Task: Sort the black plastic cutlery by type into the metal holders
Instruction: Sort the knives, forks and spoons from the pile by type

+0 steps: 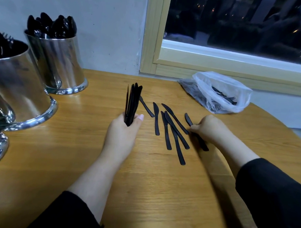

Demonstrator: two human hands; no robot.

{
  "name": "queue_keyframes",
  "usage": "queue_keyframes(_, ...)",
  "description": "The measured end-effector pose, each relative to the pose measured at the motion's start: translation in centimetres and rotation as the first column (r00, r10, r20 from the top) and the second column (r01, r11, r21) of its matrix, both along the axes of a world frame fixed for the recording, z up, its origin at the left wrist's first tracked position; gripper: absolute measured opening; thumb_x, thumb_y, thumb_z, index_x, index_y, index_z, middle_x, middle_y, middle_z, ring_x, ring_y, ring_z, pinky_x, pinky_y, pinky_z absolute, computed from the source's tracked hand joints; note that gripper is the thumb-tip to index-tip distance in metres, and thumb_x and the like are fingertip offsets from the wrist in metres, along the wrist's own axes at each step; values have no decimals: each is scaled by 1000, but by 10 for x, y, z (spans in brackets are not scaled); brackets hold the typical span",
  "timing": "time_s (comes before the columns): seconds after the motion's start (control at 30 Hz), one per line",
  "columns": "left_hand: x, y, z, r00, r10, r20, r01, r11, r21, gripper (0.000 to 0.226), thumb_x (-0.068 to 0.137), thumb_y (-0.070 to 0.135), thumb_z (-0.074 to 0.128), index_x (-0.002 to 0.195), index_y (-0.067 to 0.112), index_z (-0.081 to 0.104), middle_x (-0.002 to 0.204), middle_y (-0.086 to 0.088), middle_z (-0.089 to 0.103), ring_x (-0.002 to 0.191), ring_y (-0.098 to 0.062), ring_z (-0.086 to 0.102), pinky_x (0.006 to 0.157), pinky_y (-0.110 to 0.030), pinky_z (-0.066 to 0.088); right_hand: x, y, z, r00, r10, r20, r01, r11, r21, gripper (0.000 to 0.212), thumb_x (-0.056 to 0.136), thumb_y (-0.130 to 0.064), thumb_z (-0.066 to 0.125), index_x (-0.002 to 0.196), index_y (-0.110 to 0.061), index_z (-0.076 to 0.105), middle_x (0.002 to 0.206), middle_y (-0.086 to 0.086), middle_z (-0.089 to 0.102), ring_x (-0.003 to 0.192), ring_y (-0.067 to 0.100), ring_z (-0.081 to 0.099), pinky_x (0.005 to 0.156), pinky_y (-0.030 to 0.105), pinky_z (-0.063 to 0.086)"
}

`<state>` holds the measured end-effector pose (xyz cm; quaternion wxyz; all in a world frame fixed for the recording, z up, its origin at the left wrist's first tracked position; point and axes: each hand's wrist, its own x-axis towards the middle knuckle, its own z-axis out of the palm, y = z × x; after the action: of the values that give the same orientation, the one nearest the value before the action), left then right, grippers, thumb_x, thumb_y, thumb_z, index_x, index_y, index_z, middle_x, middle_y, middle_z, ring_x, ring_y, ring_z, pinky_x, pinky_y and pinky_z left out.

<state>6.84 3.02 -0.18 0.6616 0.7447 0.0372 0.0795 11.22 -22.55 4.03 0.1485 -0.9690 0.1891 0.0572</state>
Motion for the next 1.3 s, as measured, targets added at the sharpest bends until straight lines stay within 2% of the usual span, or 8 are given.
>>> queue_keyframes(0.2,-7,-4,5,993,-107,-41,99,983,-157,24,104,32,59,95,15,74,64,0,64,58,-20,64,59,-33,55,-19,2,3,972,50,228,-78,990,116,25,95,-36,63,89,-13,68,74,5,68,68,18,64,60,35,53)
queue_keyframes(0.37,-6,-10,10,971,-224,-78,191,933,-305,20,106,28,57,108,15,71,93,-7,80,89,-23,78,85,-42,62,-44,63,26,896,178,407,-376,791,483,20,96,-34,64,84,-20,71,72,4,69,56,9,57,55,25,46)
queue_keyframes(0.5,-5,-7,12,975,-214,-68,179,924,-339,24,106,29,57,108,14,74,89,-17,78,79,-30,77,75,-42,63,-35,107,23,864,278,419,-478,712,514,15,96,-28,63,85,-21,72,76,2,73,67,14,68,61,24,54)
queue_keyframes(0.67,3,-2,8,992,-93,-84,38,864,-503,20,106,26,57,109,9,68,66,3,45,51,-12,41,50,-29,38,10,120,1,853,284,438,-436,850,297,20,98,-38,60,97,-22,71,79,-1,69,75,15,64,66,30,51)
queue_keyframes(0.83,5,0,10,994,-84,-65,38,849,-528,7,106,11,54,106,17,58,71,2,54,53,-16,50,52,-31,46,70,122,-17,934,319,159,-303,946,-117,37,90,-54,65,103,-20,62,94,0,64,91,25,60,85,42,52)
queue_keyframes(1.1,11,4,8,991,-5,-132,-80,770,-633,16,102,18,64,110,5,64,64,4,42,51,-12,39,47,-25,38,73,139,-3,915,402,38,-383,895,-228,44,86,-49,69,70,-17,43,69,1,48,76,27,53,68,34,43)
queue_keyframes(1.17,13,4,6,987,45,-152,-132,767,-628,25,102,20,64,114,-1,65,63,4,43,51,-11,40,48,-25,38,57,141,2,876,467,122,-419,861,-289,37,88,-45,65,69,-17,49,70,2,53,74,28,52,70,35,42)
queue_keyframes(1.3,16,2,3,983,112,-148,-181,756,-630,17,100,25,68,92,10,65,59,5,45,50,-12,42,49,-26,38,13,144,9,761,500,413,-540,841,-21,27,89,-39,54,81,-14,62,76,7,66,76,31,61,70,38,50)
